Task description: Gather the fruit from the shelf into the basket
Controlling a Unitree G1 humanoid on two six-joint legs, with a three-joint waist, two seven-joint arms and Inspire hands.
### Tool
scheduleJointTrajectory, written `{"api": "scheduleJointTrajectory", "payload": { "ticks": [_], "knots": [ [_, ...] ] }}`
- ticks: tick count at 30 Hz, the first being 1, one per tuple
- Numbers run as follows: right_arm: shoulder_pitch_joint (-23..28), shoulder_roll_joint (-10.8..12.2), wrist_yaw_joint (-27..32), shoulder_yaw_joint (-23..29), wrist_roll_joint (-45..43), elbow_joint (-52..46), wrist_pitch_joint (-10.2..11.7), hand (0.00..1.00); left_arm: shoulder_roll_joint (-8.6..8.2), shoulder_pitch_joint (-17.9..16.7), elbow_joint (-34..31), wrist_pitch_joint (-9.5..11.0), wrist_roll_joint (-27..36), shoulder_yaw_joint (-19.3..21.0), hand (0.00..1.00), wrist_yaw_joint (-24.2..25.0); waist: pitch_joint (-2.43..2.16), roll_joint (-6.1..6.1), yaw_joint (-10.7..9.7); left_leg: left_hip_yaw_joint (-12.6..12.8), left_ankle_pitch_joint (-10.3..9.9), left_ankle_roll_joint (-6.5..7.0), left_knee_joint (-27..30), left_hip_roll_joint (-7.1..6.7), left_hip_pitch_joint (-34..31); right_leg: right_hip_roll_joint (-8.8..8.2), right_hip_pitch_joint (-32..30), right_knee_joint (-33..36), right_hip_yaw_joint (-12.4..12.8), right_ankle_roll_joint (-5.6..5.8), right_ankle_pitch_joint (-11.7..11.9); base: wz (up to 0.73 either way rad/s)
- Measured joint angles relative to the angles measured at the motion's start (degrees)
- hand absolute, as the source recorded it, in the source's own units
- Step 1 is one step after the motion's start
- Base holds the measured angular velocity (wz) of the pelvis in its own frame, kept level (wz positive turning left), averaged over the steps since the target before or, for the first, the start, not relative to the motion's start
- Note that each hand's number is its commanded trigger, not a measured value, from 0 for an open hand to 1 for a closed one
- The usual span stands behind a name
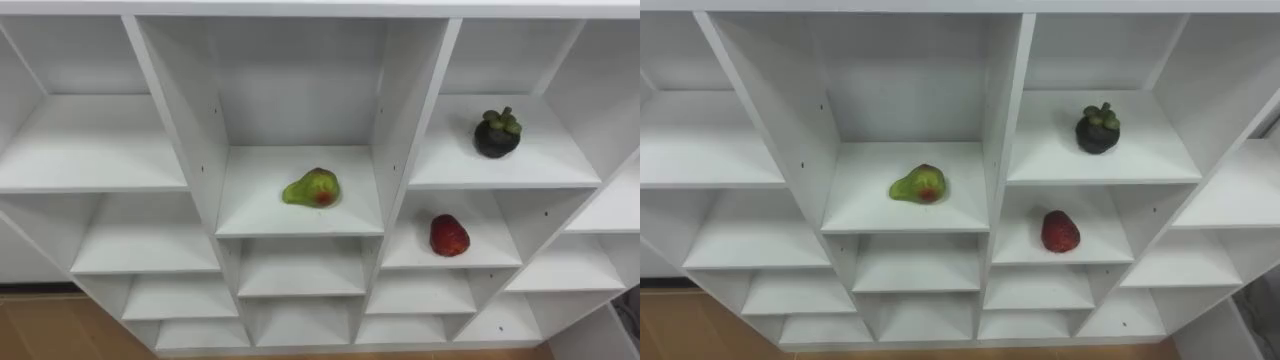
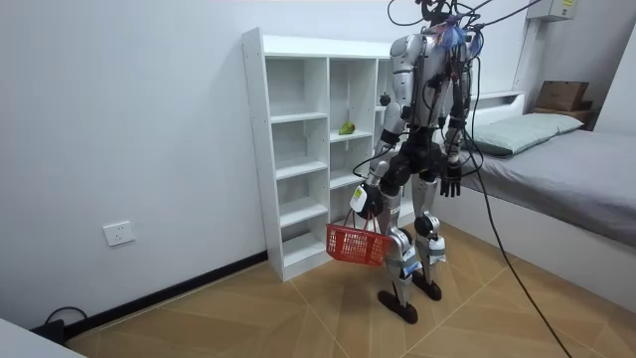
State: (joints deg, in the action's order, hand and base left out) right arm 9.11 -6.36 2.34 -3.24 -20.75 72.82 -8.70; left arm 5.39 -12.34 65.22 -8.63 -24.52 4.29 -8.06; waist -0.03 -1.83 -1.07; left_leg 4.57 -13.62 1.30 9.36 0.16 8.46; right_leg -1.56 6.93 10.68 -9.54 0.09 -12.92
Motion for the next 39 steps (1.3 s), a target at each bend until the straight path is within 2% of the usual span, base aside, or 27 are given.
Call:
{"api": "scheduleJointTrajectory", "payload": {
  "ticks": [9,25,31,33,39],
  "knots": [
    [-0.25,-0.01,-0.07,-0.32,0.02,-0.02,-0.04,0.00,0.06,0.25,-0.11,0.04,0.03,-0.08,1.00,0.41,-0.01,0.42,0.29,-0.17,0.00,0.00,0.07,-0.02,-0.10,-0.02,0.00,0.03,-0.17,0.00,0.00,0.00],
    [-0.21,-0.02,-0.08,-0.44,0.05,0.14,0.43,0.00,0.15,0.12,-0.10,0.40,-0.03,-0.06,1.00,0.53,0.04,0.47,0.72,-0.18,0.00,0.00,0.09,-0.01,-0.12,-0.04,0.04,0.01,-0.15,0.00,0.00,0.00],
    [-0.31,-0.02,-0.41,-0.44,0.50,0.12,0.52,0.00,0.15,0.22,-0.10,0.52,0.13,-0.37,1.00,1.37,0.17,0.90,0.91,-0.15,0.00,0.00,0.06,-0.01,-0.13,-0.01,0.02,-0.03,-0.18,0.00,0.00,0.00],
    [-0.52,-0.02,-0.41,-0.41,0.77,0.11,0.60,0.00,0.24,0.23,-0.10,0.57,0.13,-1.63,1.00,1.36,0.28,1.12,0.80,-0.10,0.00,0.00,0.06,-0.01,-0.17,-0.02,0.03,-0.03,-0.20,0.00,0.00,0.00],
    [-1.12,-0.05,1.13,0.81,1.62,-1.25,2.38,0.00,0.30,-0.67,-0.12,1.51,0.11,-2.27,1.00,1.36,0.28,1.20,-0.30,0.06,0.00,0.00,0.15,-0.02,-0.88,0.04,-0.45,0.11,-0.15,0.00,0.00,0.00]
  ]
}}
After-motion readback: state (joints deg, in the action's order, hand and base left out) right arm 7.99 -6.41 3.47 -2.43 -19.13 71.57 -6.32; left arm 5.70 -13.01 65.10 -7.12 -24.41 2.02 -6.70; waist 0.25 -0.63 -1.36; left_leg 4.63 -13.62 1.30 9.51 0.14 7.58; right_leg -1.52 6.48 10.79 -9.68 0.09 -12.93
